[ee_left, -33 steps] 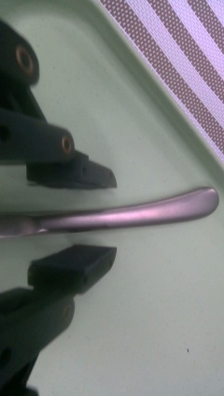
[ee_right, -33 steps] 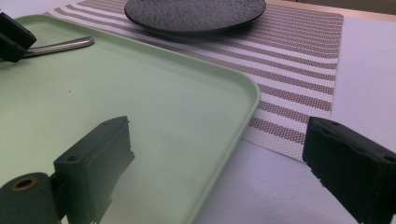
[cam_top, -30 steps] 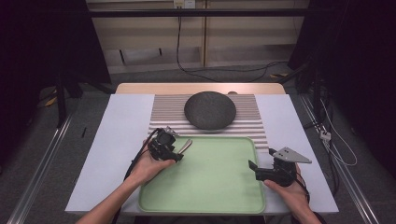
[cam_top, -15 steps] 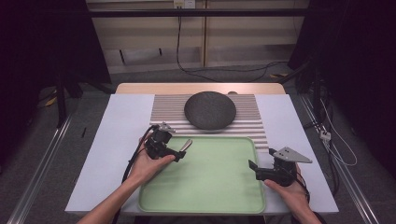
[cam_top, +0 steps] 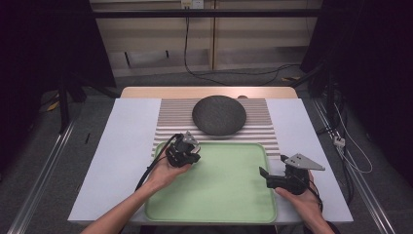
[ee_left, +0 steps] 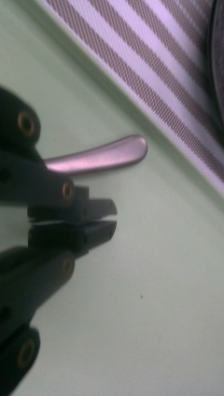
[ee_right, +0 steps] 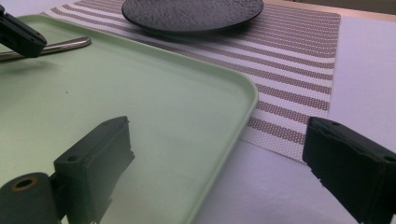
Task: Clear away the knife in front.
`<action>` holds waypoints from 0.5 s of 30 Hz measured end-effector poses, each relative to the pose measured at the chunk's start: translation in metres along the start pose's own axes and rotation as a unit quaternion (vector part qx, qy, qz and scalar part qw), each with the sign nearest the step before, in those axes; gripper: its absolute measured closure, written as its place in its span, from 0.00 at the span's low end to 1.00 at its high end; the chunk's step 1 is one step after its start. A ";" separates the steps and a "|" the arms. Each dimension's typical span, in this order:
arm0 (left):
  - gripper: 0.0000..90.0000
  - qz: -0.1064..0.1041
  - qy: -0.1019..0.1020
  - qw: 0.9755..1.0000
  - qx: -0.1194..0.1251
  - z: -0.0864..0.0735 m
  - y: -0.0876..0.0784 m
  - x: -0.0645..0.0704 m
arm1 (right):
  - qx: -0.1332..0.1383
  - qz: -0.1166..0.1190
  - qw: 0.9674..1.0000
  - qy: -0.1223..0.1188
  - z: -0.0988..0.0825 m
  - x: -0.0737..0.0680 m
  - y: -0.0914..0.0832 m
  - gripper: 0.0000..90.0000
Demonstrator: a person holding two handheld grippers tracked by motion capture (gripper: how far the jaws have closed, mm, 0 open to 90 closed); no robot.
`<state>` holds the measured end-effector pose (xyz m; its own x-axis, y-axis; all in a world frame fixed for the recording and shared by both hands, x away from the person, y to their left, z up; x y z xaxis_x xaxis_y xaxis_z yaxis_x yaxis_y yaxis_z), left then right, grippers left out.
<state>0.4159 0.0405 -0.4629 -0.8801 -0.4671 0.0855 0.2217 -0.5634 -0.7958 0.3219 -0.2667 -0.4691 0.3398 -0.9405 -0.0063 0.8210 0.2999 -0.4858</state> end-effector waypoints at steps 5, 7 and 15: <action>1.00 0.024 -0.013 1.000 -0.008 -0.001 0.005 -0.010 | 0.000 0.000 1.000 0.000 0.000 0.000 0.000 0.09; 1.00 0.020 -0.021 1.000 -0.008 -0.002 0.004 -0.015 | 0.000 0.001 1.000 0.000 0.000 0.000 0.000 0.09; 1.00 0.027 -0.017 0.999 -0.022 -0.004 0.000 -0.015 | 0.001 0.001 1.000 -0.001 0.000 0.000 0.000 0.09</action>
<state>0.4270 0.0501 -0.4672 -0.8521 -0.5198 0.0617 0.2489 -0.5060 -0.8258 0.3217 -0.2668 -0.4691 0.3412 -0.9400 -0.0056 0.8212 0.3010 -0.4847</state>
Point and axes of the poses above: each handheld gripper's, and its own axes: y roughly forward along the jaws, z roughly out of its top, x roughly to its right, the point moved 4 cm from there along y, roughly forward along the jaws, and after that the axes turned 4 degrees about -z, right-handed, at the moved point
